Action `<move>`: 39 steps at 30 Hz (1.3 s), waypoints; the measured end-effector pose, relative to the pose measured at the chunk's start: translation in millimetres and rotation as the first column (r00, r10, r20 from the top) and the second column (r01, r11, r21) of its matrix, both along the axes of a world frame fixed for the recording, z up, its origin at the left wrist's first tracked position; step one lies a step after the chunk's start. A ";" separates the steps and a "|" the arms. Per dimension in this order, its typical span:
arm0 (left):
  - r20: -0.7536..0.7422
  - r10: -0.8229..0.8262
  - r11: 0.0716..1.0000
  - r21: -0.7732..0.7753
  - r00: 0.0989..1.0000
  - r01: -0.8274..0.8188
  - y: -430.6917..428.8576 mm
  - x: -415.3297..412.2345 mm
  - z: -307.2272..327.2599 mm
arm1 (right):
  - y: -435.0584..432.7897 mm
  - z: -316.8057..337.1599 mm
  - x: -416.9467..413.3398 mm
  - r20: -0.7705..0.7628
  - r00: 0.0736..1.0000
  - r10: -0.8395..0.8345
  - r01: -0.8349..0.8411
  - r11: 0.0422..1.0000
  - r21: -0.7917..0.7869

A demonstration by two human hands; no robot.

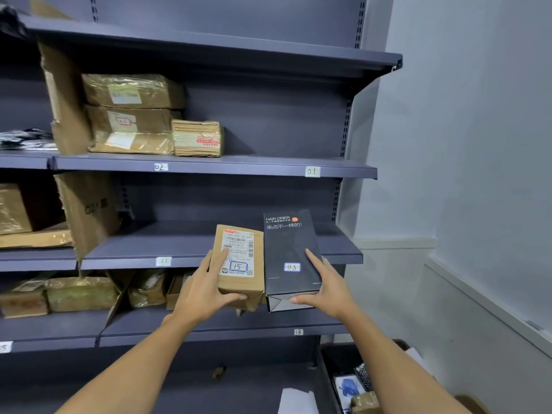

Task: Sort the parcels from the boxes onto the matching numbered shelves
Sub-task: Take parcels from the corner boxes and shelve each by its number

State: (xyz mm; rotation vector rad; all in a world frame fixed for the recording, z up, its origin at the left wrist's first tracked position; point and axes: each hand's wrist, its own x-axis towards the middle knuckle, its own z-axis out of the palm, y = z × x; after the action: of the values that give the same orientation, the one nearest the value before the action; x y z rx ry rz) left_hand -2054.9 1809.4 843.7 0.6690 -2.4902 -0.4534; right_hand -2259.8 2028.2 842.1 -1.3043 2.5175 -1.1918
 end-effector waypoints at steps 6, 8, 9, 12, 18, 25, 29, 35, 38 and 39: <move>-0.004 0.045 0.999 0.009 0.999 -0.045 -22.4 36.0 -1.1 | -31.0 1.0 28.0 -0.014 0.999 0.041 -0.041 0.999 0.007; -0.002 0.062 0.998 0.010 0.998 -0.062 -30.7 48.1 -2.6 | -41.8 0.4 37.5 -0.018 0.999 0.050 -0.050 0.999 0.013; -0.002 0.066 0.998 0.009 0.998 -0.066 -34.7 54.5 -3.5 | -47.1 0.0 42.2 -0.018 0.998 0.056 -0.056 0.998 0.018; 0.005 0.077 0.997 0.003 0.997 -0.077 -48.3 73.4 -6.4 | -63.5 -1.8 55.6 -0.010 0.997 0.080 -0.080 0.997 0.020; 0.009 0.107 0.994 -0.015 0.994 -0.107 -65.9 106.4 -6.9 | -92.8 -9.4 82.7 -0.001 0.994 0.111 -0.111 0.994 0.016; 0.003 0.138 0.990 0.000 0.990 -0.138 -82.4 138.3 -8.1 | -119.9 -8.0 106.8 -0.009 0.989 0.148 -0.148 0.989 0.026; -0.002 0.158 0.987 0.004 0.987 -0.158 -92.1 150.2 -5.3 | -132.7 -2.2 118.0 -0.024 0.985 0.169 -0.168 0.985 0.033; 0.002 0.193 0.981 0.010 0.981 -0.193 -101.4 156.9 -6.1 | -150.1 -1.2 117.4 -0.013 0.978 0.208 -0.207 0.977 0.054; 0.007 0.220 0.975 0.026 0.976 -0.220 -108.0 156.4 -6.3 | -162.0 0.7 112.3 -0.014 0.974 0.227 -0.226 0.972 0.062; 0.007 0.232 0.972 0.027 0.973 -0.232 -110.4 156.3 -6.4 | -167.6 0.7 110.2 -0.011 0.971 0.237 -0.236 0.970 0.065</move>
State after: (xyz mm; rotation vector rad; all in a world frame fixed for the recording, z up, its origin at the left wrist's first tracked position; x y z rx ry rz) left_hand -1898.6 1699.0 837.3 0.9601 -2.3743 -0.3986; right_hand -2149.6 1860.6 842.9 -1.5535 2.3081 -1.0461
